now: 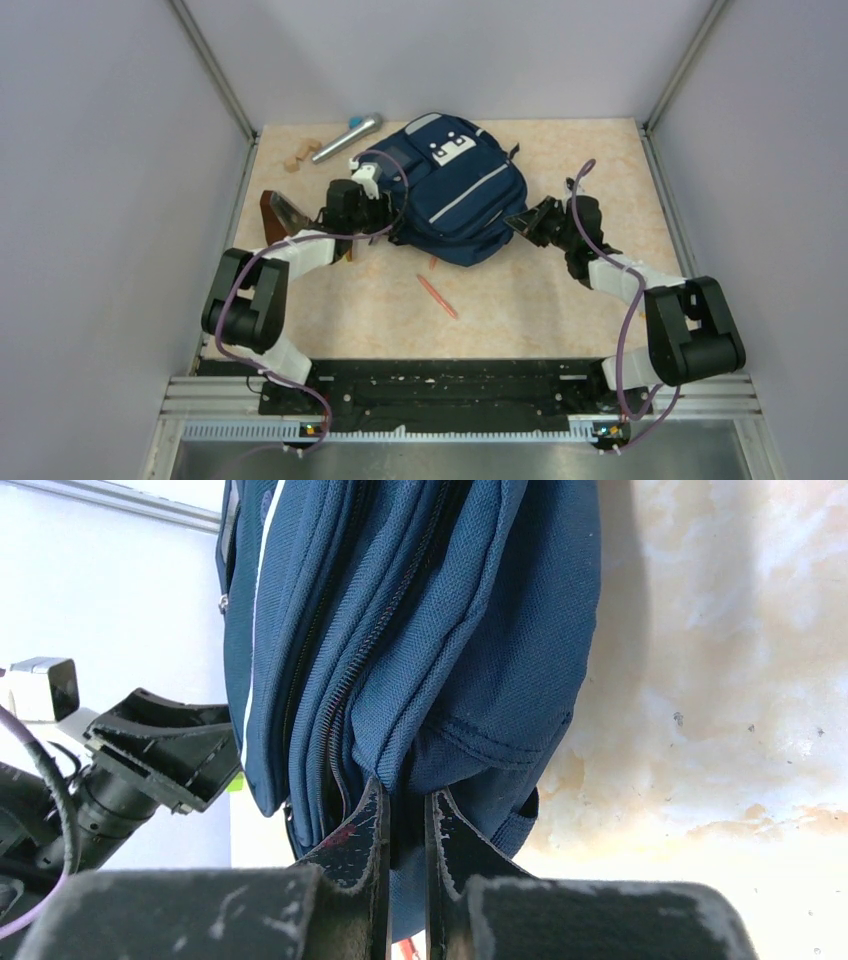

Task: Pack the student bag
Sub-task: Zip the student bag at the center of the board.

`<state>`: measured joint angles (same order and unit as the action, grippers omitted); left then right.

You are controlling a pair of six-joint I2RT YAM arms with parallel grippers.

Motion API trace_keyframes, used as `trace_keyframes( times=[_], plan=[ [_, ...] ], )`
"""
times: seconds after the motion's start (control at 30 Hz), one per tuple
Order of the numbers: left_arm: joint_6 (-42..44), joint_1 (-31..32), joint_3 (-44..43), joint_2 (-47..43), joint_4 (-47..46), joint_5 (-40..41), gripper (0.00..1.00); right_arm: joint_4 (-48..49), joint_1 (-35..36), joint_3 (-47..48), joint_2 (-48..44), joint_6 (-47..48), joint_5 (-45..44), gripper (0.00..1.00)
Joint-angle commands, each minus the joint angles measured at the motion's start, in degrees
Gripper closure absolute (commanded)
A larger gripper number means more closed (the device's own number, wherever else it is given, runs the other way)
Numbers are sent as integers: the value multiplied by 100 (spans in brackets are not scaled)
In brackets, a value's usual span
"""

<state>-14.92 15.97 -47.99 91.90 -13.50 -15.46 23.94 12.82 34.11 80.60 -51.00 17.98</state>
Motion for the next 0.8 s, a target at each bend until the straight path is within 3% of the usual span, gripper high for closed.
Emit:
trace_keyframes(
  times=[0.0,0.13,0.57,0.63,0.77],
  plan=[
    [90,-23,-339,254,-492,-30,44,580,-103,96,-443,-49,135,100],
    [140,-23,-436,473,-547,-140,51,576,-104,87,-446,-56,144,100],
    [285,-17,-723,939,-784,-613,57,592,-100,81,-354,-58,185,100],
    [308,-15,-765,1012,-895,-861,63,594,-102,80,-343,-50,201,100],
    [281,-17,-826,1107,-952,-1042,90,577,-103,79,-338,-50,215,100]
  ],
)
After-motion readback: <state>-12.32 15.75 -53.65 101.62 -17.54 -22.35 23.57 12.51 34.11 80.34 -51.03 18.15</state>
